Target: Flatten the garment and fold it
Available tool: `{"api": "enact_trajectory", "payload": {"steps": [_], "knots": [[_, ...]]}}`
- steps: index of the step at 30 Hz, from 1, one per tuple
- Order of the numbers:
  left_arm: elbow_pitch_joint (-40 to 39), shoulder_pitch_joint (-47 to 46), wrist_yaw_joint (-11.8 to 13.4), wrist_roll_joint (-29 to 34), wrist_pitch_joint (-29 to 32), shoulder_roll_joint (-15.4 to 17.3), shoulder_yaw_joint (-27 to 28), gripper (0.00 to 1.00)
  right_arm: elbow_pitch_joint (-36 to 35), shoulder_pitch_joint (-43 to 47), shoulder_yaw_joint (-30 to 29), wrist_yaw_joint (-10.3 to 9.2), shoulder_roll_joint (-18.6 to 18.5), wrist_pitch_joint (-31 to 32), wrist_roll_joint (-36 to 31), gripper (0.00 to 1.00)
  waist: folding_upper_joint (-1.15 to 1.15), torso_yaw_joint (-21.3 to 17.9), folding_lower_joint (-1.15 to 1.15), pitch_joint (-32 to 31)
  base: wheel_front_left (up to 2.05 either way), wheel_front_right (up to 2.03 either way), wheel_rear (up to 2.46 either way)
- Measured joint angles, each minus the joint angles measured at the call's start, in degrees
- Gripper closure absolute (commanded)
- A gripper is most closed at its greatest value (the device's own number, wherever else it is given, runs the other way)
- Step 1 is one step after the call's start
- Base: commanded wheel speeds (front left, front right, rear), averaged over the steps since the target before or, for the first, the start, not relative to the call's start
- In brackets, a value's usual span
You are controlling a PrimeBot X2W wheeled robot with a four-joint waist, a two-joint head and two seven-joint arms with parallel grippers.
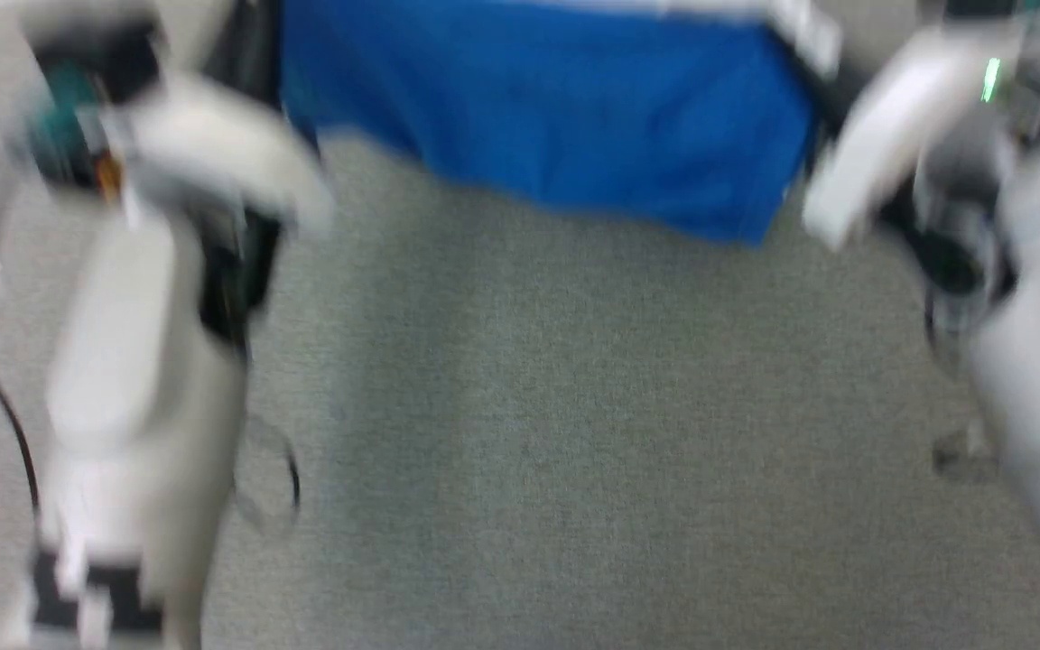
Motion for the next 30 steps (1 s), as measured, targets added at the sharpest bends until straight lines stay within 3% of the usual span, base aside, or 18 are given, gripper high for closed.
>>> {"api": "enact_trajectory", "payload": {"steps": [4,9,16,25,30], "knots": [[-7.08,14.89,2.58,-2.37,1.18,-0.11,0.96,1.0,-7.12,12.17,4.3,0.0,-3.52,-3.35,1.86,1.0,0.0,0.2,-0.01,-3.34,0.0,0.0,0.0],[-14.34,32.84,6.82,-4.65,6.92,0.04,1.63,1.0,-13.5,25.12,8.96,0.01,-7.95,-5.02,1.59,1.0,0.0,0.23,-0.02,-7.53,0.0,0.0,0.0],[-21.75,51.98,12.32,-8.88,19.16,0.24,1.27,1.0,-17.38,38.71,12.04,0.08,-11.74,-1.52,0.42,1.0,0.0,0.46,-0.01,-12.84,0.0,0.0,0.0],[-30.78,64.55,17.74,-13.7,31.72,1.05,1.3,1.0,-21.2,48.19,10.91,0.12,-14.95,9.02,3.0,1.0,0.0,1.63,0.01,-15.9,0.0,0.0,0.0],[-35.55,63.54,17.8,-13.76,29.81,1.37,2.2,1.0,-23.99,49.35,6.27,0.14,-14.68,10.83,3.5,1.0,0.0,1.55,0.01,-15.42,0.0,0.0,0.0]]}}
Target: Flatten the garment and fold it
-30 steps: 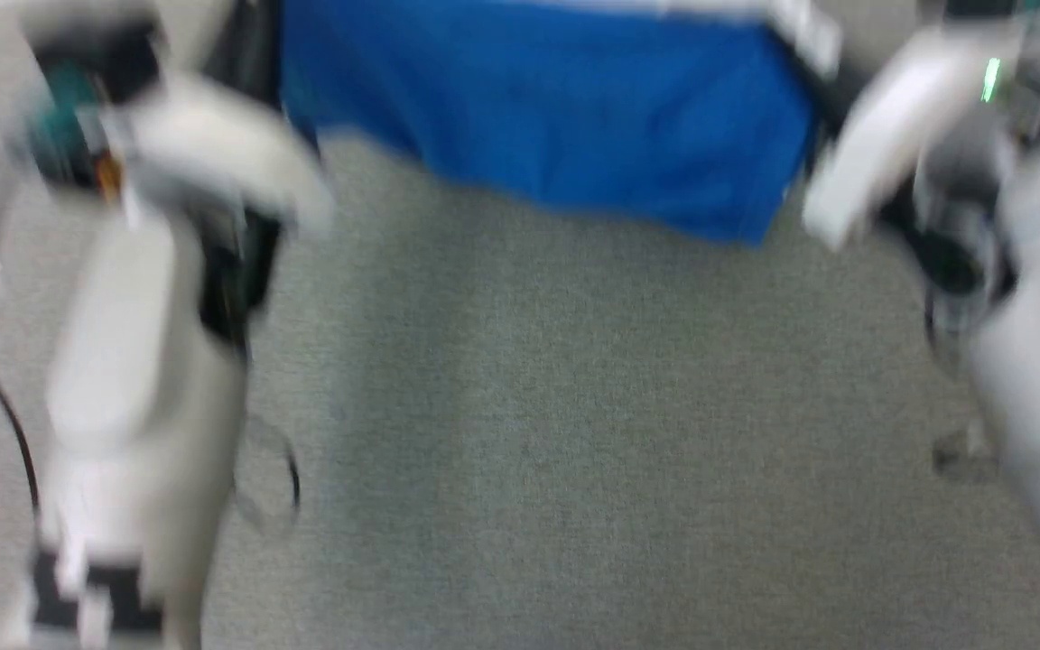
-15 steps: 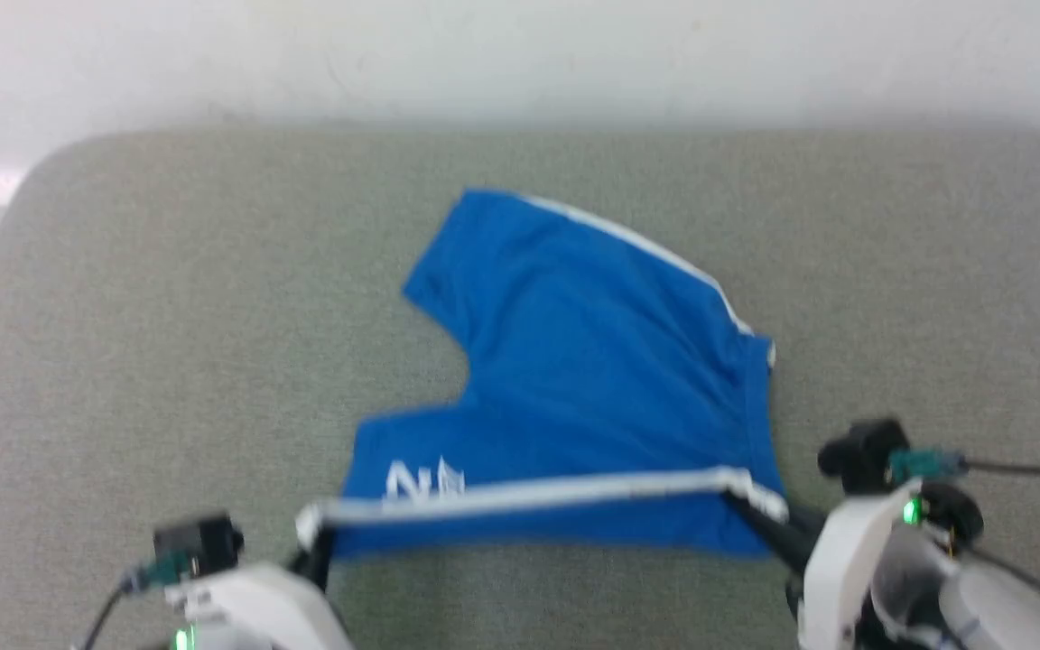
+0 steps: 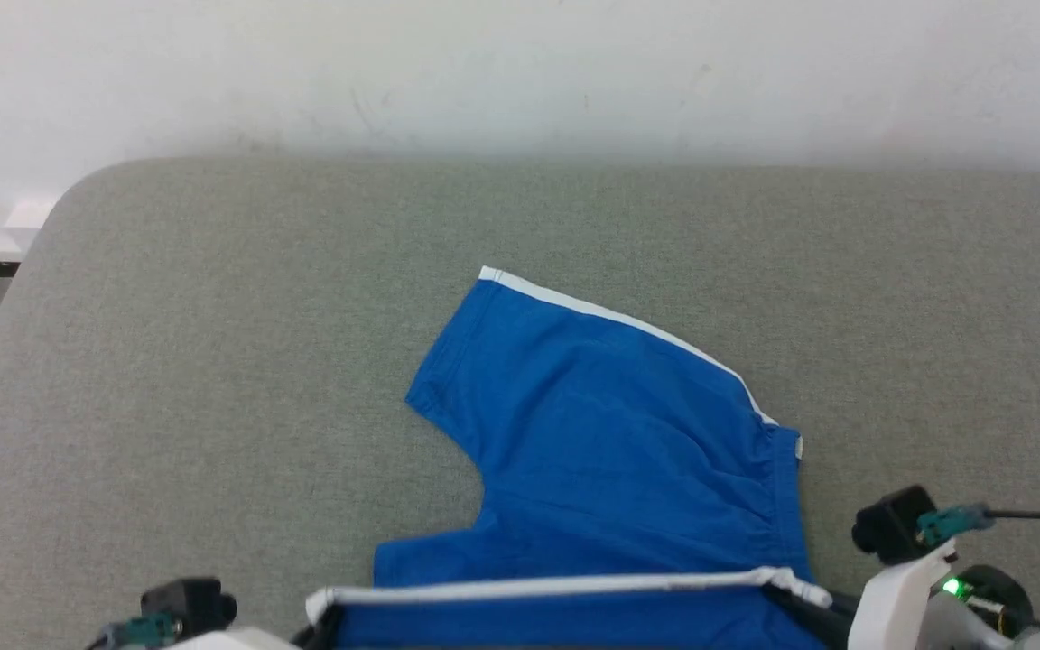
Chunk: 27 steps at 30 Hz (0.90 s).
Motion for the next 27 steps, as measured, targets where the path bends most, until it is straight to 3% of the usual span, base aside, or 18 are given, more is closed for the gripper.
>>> {"api": "enact_trajectory", "payload": {"steps": [8,20,27], "knots": [[3.41,-17.01,-5.94,3.25,-3.74,0.82,-2.76,1.0,-0.93,-2.5,-8.16,0.0,3.15,2.86,-3.54,1.0,0.0,-0.61,0.0,2.47,0.0,0.0,0.0],[25.62,-44.52,-13.49,7.55,-8.65,0.36,-6.33,1.0,-0.66,-13.34,-14.82,-0.07,11.21,8.11,-9.69,1.0,0.0,-3.01,0.01,11.15,0.0,0.0,0.0],[37.51,-56.16,-16.37,9.02,-12.52,-1.48,-7.87,1.0,0.22,-16.79,-15.91,-0.07,12.93,9.1,-12.62,1.0,0.0,-4.73,0.02,16.99,0.0,0.0,0.0]]}}
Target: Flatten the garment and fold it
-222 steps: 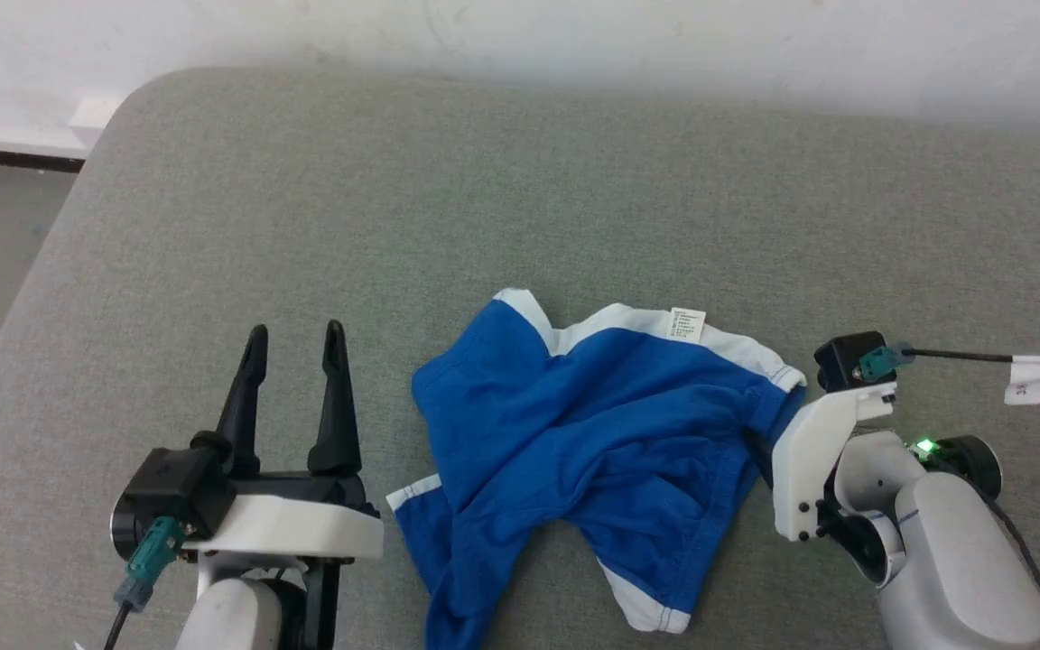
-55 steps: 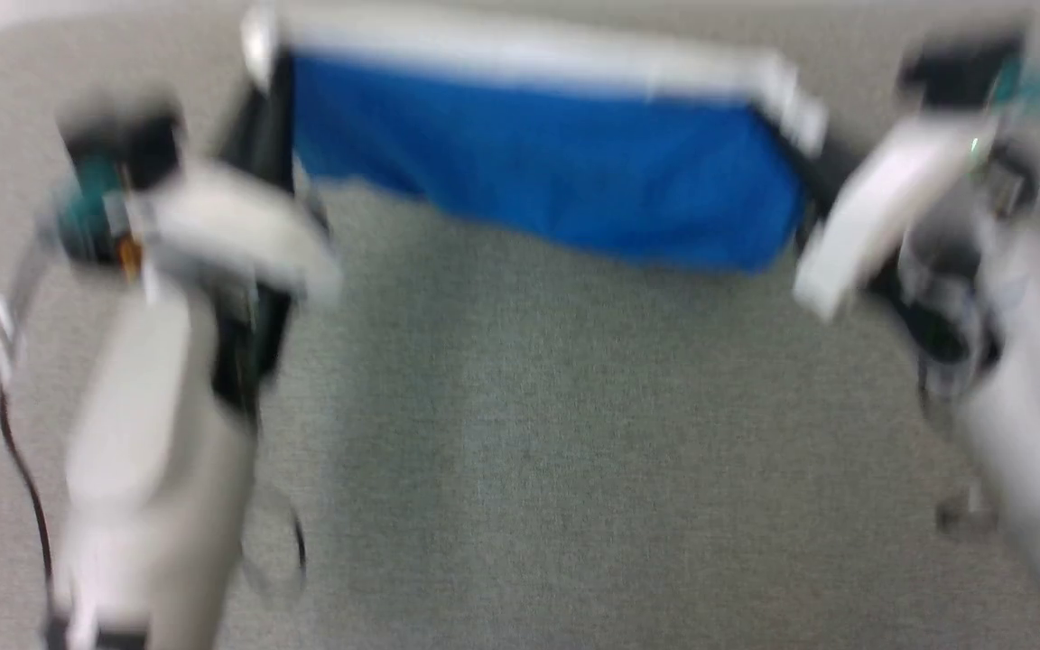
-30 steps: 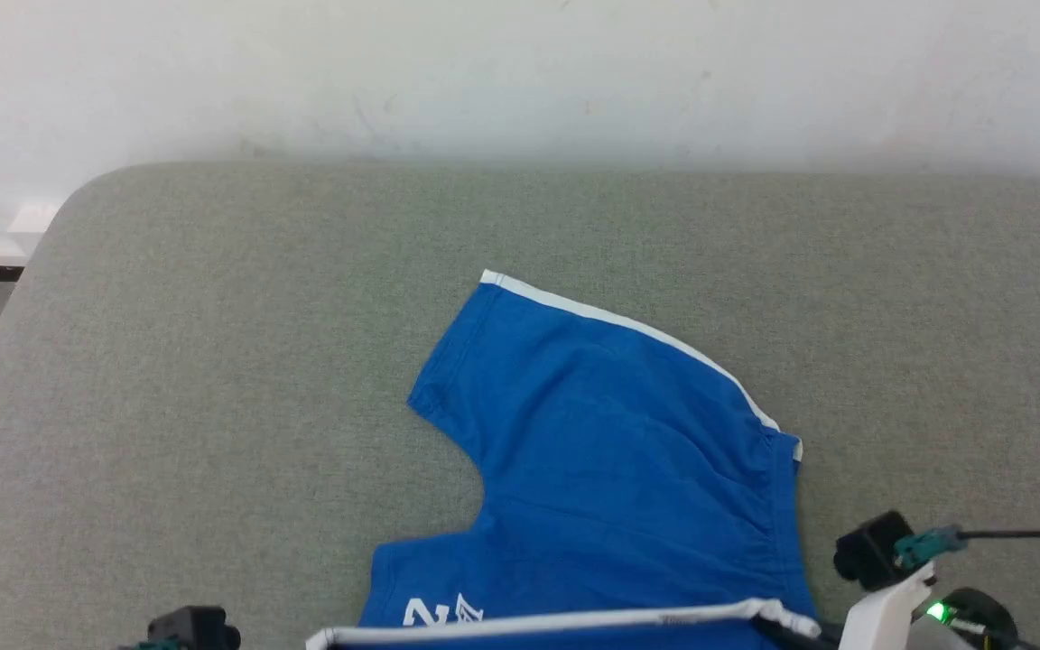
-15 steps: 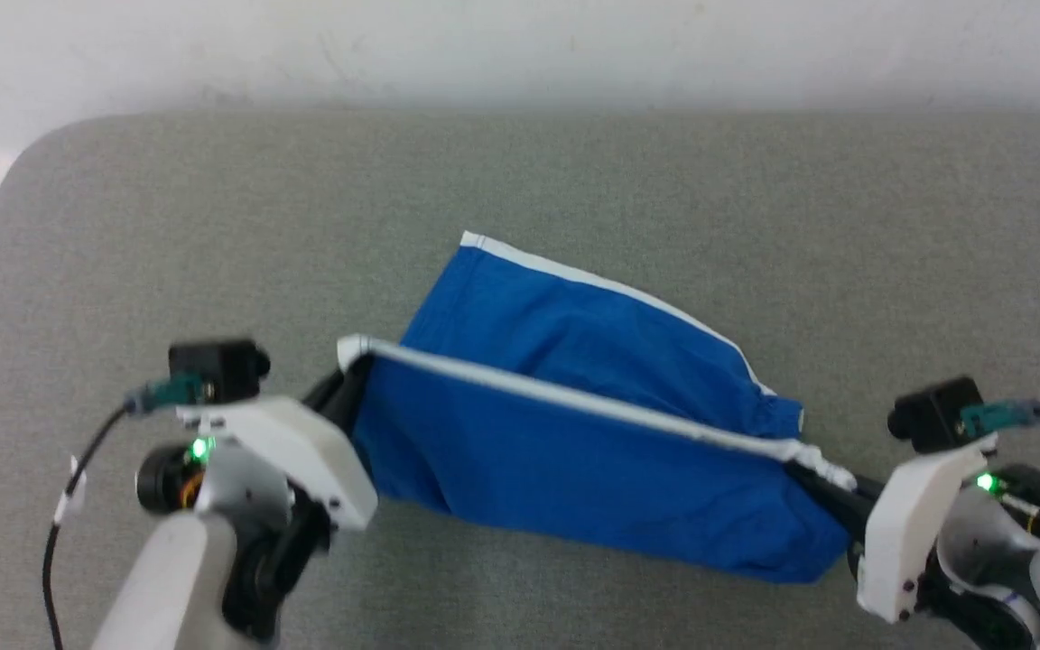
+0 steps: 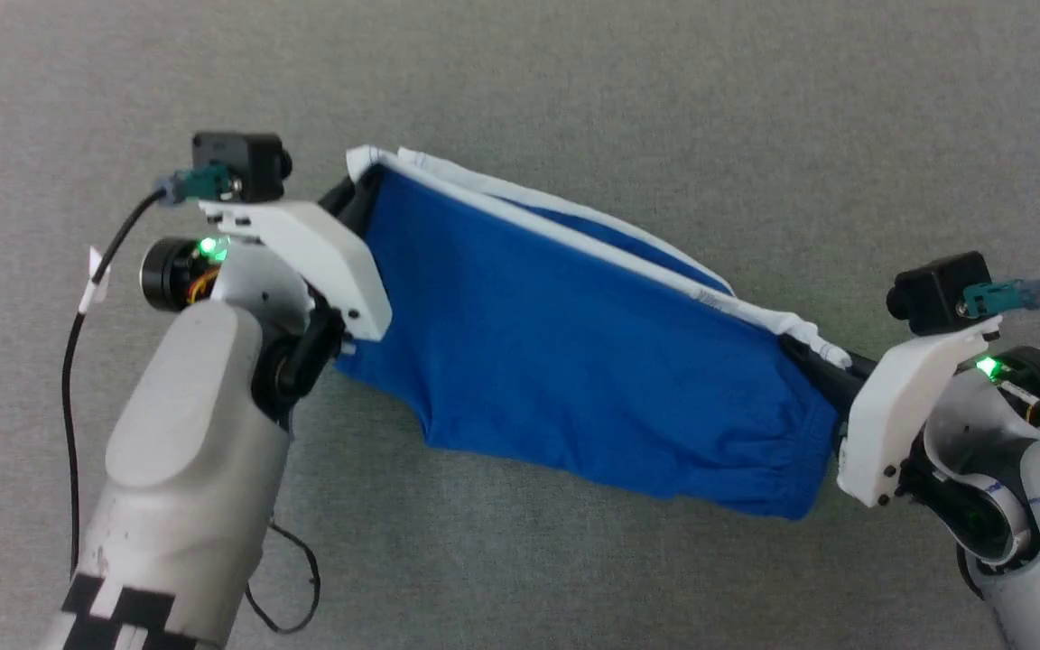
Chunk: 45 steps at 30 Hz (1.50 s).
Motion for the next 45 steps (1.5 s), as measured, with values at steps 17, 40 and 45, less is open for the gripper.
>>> {"api": "enact_trajectory", "payload": {"steps": [17,40,45], "knots": [[17.34,-11.35,-0.35,1.71,-4.93,-1.63,-0.59,0.0,-1.47,-4.36,4.42,0.01,0.1,-0.48,0.05,0.0,0.0,-3.79,-0.02,7.89,0.0,0.0,0.0],[-6.79,11.16,5.95,7.23,-26.96,4.39,3.24,0.0,-12.89,13.95,-8.14,-0.08,14.23,8.62,-20.04,0.0,0.0,-1.74,-0.04,-5.04,0.0,0.0,0.0],[-15.7,20.39,8.29,8.21,-26.97,3.47,4.86,0.0,-7.58,11.48,-9.73,-0.08,14.58,10.39,-22.48,0.0,0.0,-0.64,-0.03,-5.62,0.0,0.0,0.0]]}}
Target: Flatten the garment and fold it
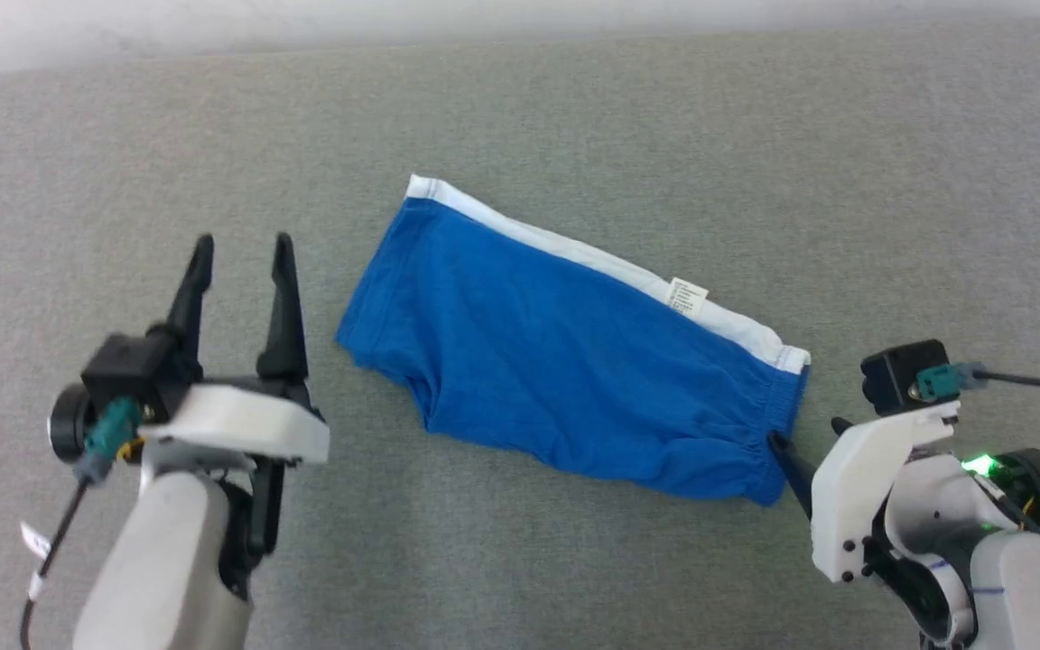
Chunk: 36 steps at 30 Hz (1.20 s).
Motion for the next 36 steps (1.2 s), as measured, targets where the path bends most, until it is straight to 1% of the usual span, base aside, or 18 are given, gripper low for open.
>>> {"api": "enact_trajectory", "payload": {"steps": [5,8,12,13,14,15,17,20,23,26,31,35,36], "knots": [[-3.21,3.37,0.38,0.69,0.0,-0.82,0.05,0.0,6.08,-3.03,0.09,0.0,0.05,0.51,0.02,0.0,0.0,1.46,0.01,0.64,0.0,0.0,0.0],[-3.58,4.07,0.44,0.71,0.0,-1.1,0.01,0.0,10.01,-3.39,0.97,0.0,0.14,0.81,0.04,0.0,0.0,2.19,0.01,0.95,0.0,0.0,0.0],[-3.28,4.09,0.41,0.73,0.01,-1.26,-0.16,0.0,13.14,-4.76,1.4,0.0,0.09,0.81,0.36,0.0,0.0,2.79,0.0,0.99,0.0,0.0,0.0],[-3.12,4.09,0.36,0.56,0.08,-1.31,-0.25,0.0,13.5,-5.05,1.44,0.0,0.05,0.69,0.65,0.58,0.0,2.84,0.0,0.92,0.0,0.0,0.0],[-2.94,4.09,0.33,0.43,0.42,-1.35,-0.4,0.0,13.83,-5.26,1.48,0.0,-0.01,0.49,1.12,0.87,0.0,2.85,0.0,0.85,0.0,0.0,0.0],[-2.68,4.09,0.26,0.33,1.24,-1.34,-0.59,0.0,14.18,-5.44,1.66,0.0,-0.07,0.24,1.15,1.0,0.0,2.79,0.0,0.79,0.0,0.0,0.0],[-1.99,3.98,-0.15,-0.34,3.63,-1.41,-1.15,0.0,14.4,-5.75,1.9,0.01,0.04,-0.57,1.49,1.0,0.0,2.6,0.01,0.72,0.0,0.0,0.0],[-0.33,2.8,-0.24,-2.1,10.48,-1.58,-2.14,0.0,14.48,-5.92,1.96,0.02,0.18,-1.53,1.72,1.0,0.0,2.2,0.01,0.64,0.0,0.0,0.0],[2.14,-1.04,-0.32,-4.82,19.92,-2.63,-2.93,0.0,14.11,-5.97,1.79,0.07,0.21,-1.89,3.08,1.0,0.0,1.82,0.01,0.71,0.0,0.0,0.0],[5.83,-5.53,0.65,-6.24,31.26,-2.86,-4.38,0.0,13.3,-6.33,2.27,0.07,0.19,-1.85,3.91,1.0,0.0,1.25,0.02,0.79,0.0,0.0,0.0],[11.79,-11.11,1.97,-5.45,48.27,-0.56,-8.04,0.0,12.33,-6.64,3.49,0.07,0.2,-1.87,5.1,1.0,0.0,-0.24,0.02,1.17,0.0,0.0,0.0],[13.15,-13.19,2.6,-5.66,55.9,0.82,-8.76,0.0,11.45,-6.87,4.49,0.05,0.21,-1.85,5.83,1.0,0.0,-1.53,0.02,1.66,0.0,0.0,0.0],[13.06,-13.34,2.56,-6.2,56.68,0.91,-8.5,0.39,11.2,-6.99,4.58,0.05,0.21,-1.85,5.92,1.0,0.0,-1.84,0.02,1.79,0.0,0.0,0.0]]}}
